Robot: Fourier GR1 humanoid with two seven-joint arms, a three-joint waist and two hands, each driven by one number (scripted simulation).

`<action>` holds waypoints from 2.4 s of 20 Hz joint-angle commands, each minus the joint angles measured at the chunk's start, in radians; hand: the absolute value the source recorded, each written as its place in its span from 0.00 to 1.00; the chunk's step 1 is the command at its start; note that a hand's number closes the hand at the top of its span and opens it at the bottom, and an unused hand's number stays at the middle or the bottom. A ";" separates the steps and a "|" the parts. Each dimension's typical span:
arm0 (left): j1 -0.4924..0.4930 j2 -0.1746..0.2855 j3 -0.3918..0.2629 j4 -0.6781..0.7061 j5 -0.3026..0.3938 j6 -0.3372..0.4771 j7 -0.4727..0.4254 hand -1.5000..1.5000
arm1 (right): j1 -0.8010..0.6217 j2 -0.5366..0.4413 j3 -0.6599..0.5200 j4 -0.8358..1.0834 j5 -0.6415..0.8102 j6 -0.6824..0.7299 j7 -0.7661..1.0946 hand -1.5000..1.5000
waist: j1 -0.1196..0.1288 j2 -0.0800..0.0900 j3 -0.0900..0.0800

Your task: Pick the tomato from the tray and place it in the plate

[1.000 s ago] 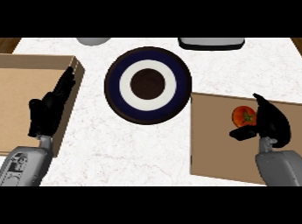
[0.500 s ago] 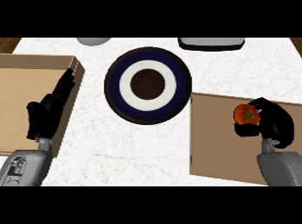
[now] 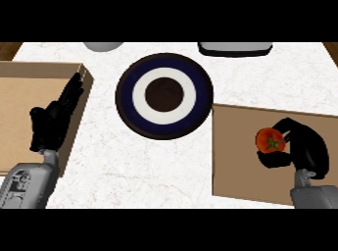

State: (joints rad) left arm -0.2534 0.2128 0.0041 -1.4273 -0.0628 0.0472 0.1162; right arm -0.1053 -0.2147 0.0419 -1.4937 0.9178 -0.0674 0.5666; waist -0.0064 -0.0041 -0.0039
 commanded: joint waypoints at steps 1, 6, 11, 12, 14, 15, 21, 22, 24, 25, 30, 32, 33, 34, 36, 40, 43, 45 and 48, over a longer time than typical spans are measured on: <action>0.026 -0.015 -0.010 -0.007 -0.006 -0.005 -0.006 0.50 | 0.056 -0.021 0.011 0.006 -0.085 0.051 -0.138 1.00 | 0.005 0.004 0.004; -0.057 0.008 0.036 0.089 -0.006 -0.007 -0.033 0.50 | 0.065 -0.015 0.018 -0.247 -0.032 -0.083 -0.172 1.00 | -0.013 0.003 0.003; -0.047 0.008 0.051 0.063 0.018 -0.026 -0.028 0.50 | 0.027 0.007 0.057 -0.324 -0.040 -0.103 -0.236 1.00 | 0.000 0.004 0.004; -0.002 -0.013 0.005 0.017 -0.012 -0.018 -0.039 0.50 | -0.062 0.003 0.012 -0.306 -0.102 -0.075 -0.230 1.00 | 0.009 0.003 0.004; -0.014 -0.031 0.000 0.024 -0.040 0.022 -0.024 0.50 | -0.112 -0.002 0.031 -0.348 -0.109 -0.019 -0.209 1.00 | 0.007 0.003 0.004; -0.017 -0.021 0.011 0.025 -0.025 0.000 -0.015 0.50 | -0.151 0.001 -0.002 -0.287 -0.163 -0.009 -0.236 1.00 | 0.010 0.004 0.004; -0.021 -0.032 0.002 0.035 -0.038 -0.009 -0.037 0.50 | -0.322 0.161 0.082 -0.094 -0.124 -0.039 -0.152 1.00 | 0.018 0.008 0.004; 0.007 -0.034 -0.006 -0.012 -0.041 -0.004 0.008 0.50 | -0.433 0.144 0.039 -0.096 -0.146 0.032 -0.073 1.00 | 0.022 0.005 0.004; 0.056 -0.047 -0.019 -0.062 -0.038 -0.006 0.000 0.50 | -0.455 0.195 0.060 -0.031 -0.130 -0.015 -0.088 1.00 | 0.022 0.005 0.004; 0.018 -0.035 -0.003 -0.024 -0.031 -0.016 -0.010 0.50 | -0.460 0.210 0.105 0.085 -0.132 -0.113 -0.132 1.00 | 0.030 0.008 0.004; 0.016 -0.058 -0.011 -0.054 -0.042 -0.001 0.014 0.50 | -0.655 0.213 0.083 0.345 -0.189 -0.189 -0.167 1.00 | 0.032 0.008 0.004; -0.052 -0.039 0.010 0.031 -0.046 -0.013 -0.003 0.50 | -0.740 0.214 0.091 0.454 -0.191 -0.176 -0.142 1.00 | 0.031 0.012 0.004; -0.027 -0.037 0.002 0.026 -0.043 -0.027 -0.010 0.50 | -0.744 0.214 0.142 0.505 -0.145 -0.208 -0.117 1.00 | 0.041 0.014 0.003; -0.018 -0.043 0.009 0.016 -0.042 -0.015 -0.016 0.50 | -0.776 0.214 0.104 0.500 -0.117 -0.118 -0.111 1.00 | 0.027 0.009 0.003; -0.018 -0.030 0.007 0.009 -0.033 -0.039 -0.008 0.50 | -0.804 0.214 0.189 0.634 -0.122 -0.216 -0.084 1.00 | 0.053 0.015 0.003; 0.004 -0.057 -0.015 0.012 -0.033 -0.049 -0.041 0.50 | -0.871 0.215 0.146 0.803 -0.291 -0.262 -0.107 1.00 | 0.061 0.016 0.004; -0.053 -0.038 -0.007 0.025 -0.037 -0.058 -0.011 0.50 | -0.872 0.215 0.211 0.863 -0.448 -0.329 -0.141 0.00 | 0.081 0.021 0.005; -0.103 -0.068 -0.022 0.030 -0.061 -0.022 0.013 0.50 | -0.880 0.215 0.202 0.920 -0.505 -0.374 -0.211 0.00 | 0.082 0.024 0.005; -0.097 -0.066 -0.021 0.043 -0.063 -0.028 0.015 0.50 | -0.904 0.215 0.242 0.990 -0.589 -0.403 -0.267 0.00 | 0.090 0.025 0.005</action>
State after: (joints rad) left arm -0.3257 0.1553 -0.0099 -1.3926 -0.1156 0.0139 0.1099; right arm -0.9895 -0.0003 0.2429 -0.5887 0.4453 -0.4231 0.3668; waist 0.0733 0.0191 0.0007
